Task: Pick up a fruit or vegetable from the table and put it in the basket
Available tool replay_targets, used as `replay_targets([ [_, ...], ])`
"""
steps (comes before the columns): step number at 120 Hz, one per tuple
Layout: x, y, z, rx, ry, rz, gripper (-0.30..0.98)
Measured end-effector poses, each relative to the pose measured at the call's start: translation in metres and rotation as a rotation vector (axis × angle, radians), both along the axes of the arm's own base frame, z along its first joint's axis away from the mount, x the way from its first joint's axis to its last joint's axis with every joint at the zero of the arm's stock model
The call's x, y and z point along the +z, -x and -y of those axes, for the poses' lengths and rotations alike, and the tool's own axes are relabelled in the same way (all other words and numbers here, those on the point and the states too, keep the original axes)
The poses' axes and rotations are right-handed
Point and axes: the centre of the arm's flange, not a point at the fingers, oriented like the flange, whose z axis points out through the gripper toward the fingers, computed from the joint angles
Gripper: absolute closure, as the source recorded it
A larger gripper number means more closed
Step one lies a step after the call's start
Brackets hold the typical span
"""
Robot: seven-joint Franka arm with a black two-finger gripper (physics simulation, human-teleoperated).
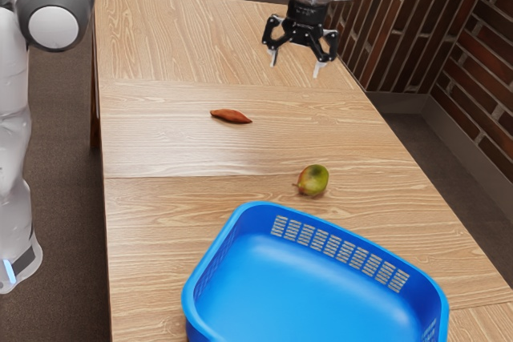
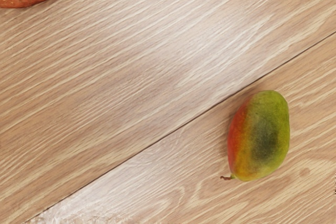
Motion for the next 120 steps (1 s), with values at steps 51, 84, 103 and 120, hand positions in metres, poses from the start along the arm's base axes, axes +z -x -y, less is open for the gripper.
replay_targets([
  [51,-0.055,-0.036,0.022,0.371,0.036,-0.138,0.0],
  [84,-0.148,-0.065,0.094,0.005,0.072,-0.173,0.0],
  [103,-0.174,-0.053,0.108,-0.095,0.124,-0.127,0.0],
  [120,-0.185,-0.055,0.094,-0.128,0.142,-0.083,0.0],
])
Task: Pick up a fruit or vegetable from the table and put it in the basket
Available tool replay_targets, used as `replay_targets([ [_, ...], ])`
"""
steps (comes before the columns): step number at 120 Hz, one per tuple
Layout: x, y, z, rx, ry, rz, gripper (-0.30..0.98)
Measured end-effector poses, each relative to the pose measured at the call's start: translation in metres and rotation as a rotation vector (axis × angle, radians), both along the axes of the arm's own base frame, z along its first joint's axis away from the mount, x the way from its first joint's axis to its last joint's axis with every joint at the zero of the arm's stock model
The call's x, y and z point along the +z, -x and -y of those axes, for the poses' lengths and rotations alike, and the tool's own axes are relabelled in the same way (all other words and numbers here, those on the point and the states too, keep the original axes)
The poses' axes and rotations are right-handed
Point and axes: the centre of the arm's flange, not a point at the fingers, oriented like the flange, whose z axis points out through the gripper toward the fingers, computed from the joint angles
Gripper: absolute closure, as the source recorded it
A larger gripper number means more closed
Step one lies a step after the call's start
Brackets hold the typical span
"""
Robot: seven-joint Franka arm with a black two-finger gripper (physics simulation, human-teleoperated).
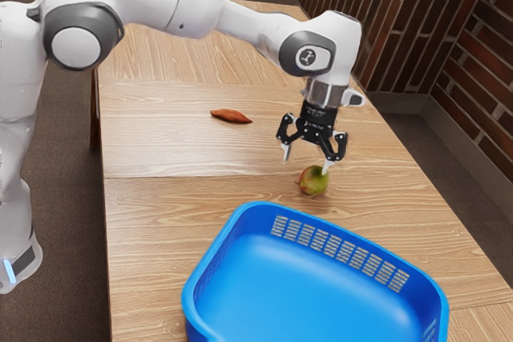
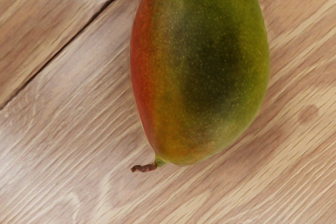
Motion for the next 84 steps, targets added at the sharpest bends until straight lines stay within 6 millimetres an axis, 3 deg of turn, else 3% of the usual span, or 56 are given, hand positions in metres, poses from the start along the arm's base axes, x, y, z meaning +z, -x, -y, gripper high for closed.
replay_targets([
  [12,-0.001,-0.005,-0.04,0.025,-0.003,0.03,0.0],
  [23,-0.007,-0.009,-0.047,0.005,-0.005,0.041,0.0],
  [36,-0.028,-0.017,-0.058,-0.013,-0.006,0.029,0.0],
  [56,-0.032,-0.041,-0.043,-0.082,-0.006,0.071,0.0],
  [74,-0.041,-0.044,-0.039,-0.109,0.01,0.084,0.0],
  [84,-0.056,-0.048,-0.039,-0.119,0.017,0.073,0.0],
])
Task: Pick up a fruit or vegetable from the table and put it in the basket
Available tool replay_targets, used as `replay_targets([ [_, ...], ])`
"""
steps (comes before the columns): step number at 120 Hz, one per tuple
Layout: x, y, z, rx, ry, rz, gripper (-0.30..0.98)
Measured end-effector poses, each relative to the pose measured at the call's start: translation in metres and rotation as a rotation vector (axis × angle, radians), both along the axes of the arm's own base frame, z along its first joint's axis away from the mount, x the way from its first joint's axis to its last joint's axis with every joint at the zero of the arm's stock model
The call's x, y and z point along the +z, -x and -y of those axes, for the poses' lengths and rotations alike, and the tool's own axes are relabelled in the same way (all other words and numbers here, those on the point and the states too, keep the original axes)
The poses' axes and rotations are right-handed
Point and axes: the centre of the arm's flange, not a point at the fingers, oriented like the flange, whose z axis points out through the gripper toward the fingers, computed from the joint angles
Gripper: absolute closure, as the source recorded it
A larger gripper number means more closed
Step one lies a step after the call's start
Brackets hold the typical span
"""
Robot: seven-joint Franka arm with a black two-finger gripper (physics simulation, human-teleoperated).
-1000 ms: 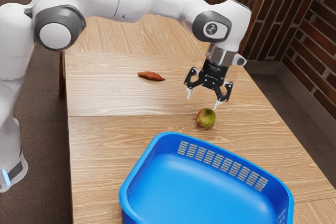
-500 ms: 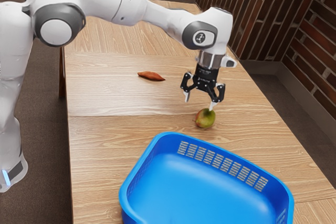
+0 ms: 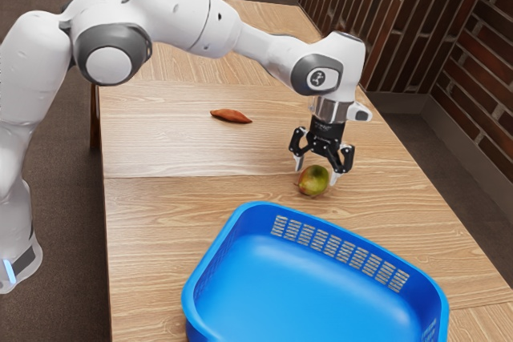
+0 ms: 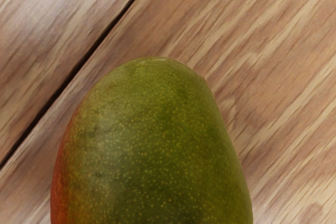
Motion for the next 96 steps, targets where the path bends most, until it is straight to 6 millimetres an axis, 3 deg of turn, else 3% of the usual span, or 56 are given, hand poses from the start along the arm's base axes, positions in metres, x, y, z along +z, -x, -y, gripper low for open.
replay_targets([
  [9,-0.015,-0.003,0.001,-0.007,0.009,-0.013,0.0],
  [23,-0.02,-0.005,-0.001,-0.015,0.017,-0.01,0.01],
  [34,-0.021,-0.006,-0.003,-0.018,0.02,-0.006,0.13],
  [44,-0.018,-0.005,-0.003,-0.02,0.021,0.0,0.25],
  [58,-0.012,-0.005,0.0,-0.026,0.016,0.009,0.3],
  [62,0.0,-0.003,0.003,-0.031,0.015,0.027,0.32],
  [68,0.045,0.007,0.023,-0.068,-0.009,0.092,0.33],
  [75,0.113,0.03,0.058,-0.132,-0.052,0.194,0.32],
  [81,0.153,0.051,0.095,-0.188,-0.079,0.257,0.3],
  [87,0.173,0.074,0.144,-0.258,-0.096,0.29,0.28],
  [96,0.174,0.122,0.222,-0.37,-0.1,0.284,0.3],
])
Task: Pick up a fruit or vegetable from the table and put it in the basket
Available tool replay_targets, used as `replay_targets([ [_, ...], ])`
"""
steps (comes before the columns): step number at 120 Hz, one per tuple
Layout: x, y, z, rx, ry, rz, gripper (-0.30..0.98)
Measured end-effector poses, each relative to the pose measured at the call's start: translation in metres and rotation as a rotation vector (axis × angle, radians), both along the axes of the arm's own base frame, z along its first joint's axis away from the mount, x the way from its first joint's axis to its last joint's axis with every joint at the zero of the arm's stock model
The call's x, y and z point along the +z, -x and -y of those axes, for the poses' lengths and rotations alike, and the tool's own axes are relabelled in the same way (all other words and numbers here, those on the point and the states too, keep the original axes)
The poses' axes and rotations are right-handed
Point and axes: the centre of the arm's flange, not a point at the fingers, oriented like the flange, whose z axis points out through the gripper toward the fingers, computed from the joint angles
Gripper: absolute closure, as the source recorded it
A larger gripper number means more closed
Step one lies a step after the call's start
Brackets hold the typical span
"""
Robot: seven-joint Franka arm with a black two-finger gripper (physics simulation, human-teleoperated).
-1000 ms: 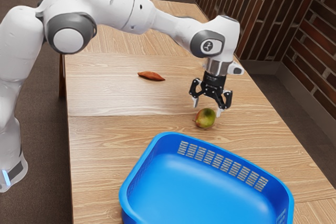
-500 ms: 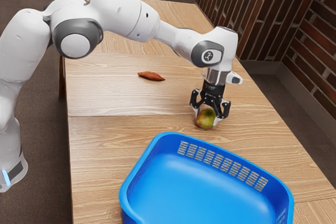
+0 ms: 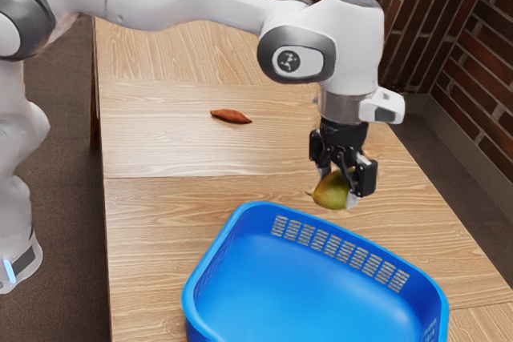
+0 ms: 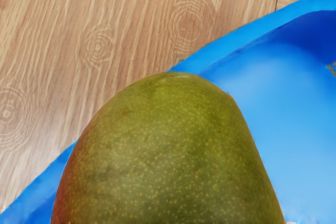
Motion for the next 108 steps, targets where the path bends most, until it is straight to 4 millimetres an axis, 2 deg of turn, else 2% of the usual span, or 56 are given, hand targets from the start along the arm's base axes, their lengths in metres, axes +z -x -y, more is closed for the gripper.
replay_targets([
  [13,-0.009,0.07,0.102,-0.134,-0.014,-0.025,0.3],
  [22,-0.017,0.117,0.162,-0.212,-0.021,-0.044,0.3],
  [29,-0.021,0.146,0.192,-0.249,-0.023,-0.055,0.31],
  [36,-0.023,0.159,0.205,-0.248,-0.022,-0.062,0.31],
  [43,-0.025,0.151,0.199,-0.204,-0.021,-0.069,0.32],
  [50,-0.032,0.12,0.173,-0.114,-0.023,-0.082,0.32],
  [55,-0.036,0.087,0.14,-0.021,-0.021,-0.093,0.32],
  [64,-0.041,0.03,0.061,0.167,-0.011,-0.107,0.31],
  [69,-0.042,0.01,0.026,0.247,-0.004,-0.112,0.31],
  [74,-0.043,0.0,0.006,0.294,0.002,-0.118,0.3],
  [81,-0.045,0.0,0.008,0.307,0.005,-0.125,0.3],
  [95,-0.051,0.02,0.053,0.254,0.006,-0.143,0.3],
  [98,-0.052,0.023,0.058,0.248,0.008,-0.146,0.26],
  [103,-0.052,0.025,0.062,0.253,0.026,-0.16,0.19],
  [108,-0.052,0.021,0.056,0.273,0.042,-0.171,0.14],
])
